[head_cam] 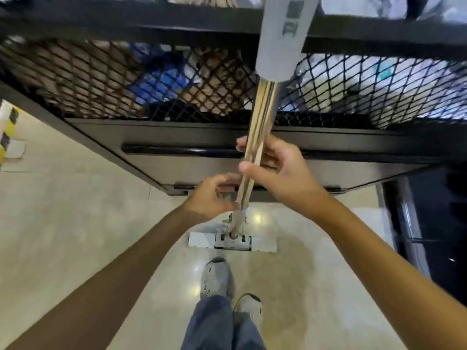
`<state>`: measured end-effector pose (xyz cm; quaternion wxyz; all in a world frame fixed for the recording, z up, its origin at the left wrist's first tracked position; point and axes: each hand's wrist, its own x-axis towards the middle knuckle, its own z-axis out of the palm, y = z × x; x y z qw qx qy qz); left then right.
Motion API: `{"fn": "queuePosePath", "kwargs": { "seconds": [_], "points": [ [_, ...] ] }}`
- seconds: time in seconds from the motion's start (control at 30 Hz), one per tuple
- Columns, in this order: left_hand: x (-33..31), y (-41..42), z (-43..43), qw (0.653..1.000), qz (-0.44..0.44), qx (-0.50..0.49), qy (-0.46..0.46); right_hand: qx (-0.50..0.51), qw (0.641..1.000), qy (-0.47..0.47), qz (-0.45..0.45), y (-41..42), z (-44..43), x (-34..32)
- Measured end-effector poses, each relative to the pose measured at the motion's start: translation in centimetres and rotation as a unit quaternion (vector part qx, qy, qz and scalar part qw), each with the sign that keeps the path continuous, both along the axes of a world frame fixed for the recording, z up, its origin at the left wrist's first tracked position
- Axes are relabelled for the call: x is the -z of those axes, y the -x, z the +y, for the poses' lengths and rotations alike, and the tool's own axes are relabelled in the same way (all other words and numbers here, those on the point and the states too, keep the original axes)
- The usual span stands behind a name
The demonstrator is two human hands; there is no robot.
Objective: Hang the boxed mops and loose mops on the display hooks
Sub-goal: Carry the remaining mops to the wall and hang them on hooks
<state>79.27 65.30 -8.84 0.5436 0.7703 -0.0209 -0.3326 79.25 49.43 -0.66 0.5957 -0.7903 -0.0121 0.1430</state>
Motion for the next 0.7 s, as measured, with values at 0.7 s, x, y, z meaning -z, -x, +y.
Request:
{"fn": "queuePosePath", "kwargs": {
  "seconds": [0.7],
  "points": [
    [0.5,0.5,-2.2,0.993,0.046,-0.043,0.101,0.022,0.983,-0.171,-0.06,1.7,-0.3,0.4]
  ]
}}
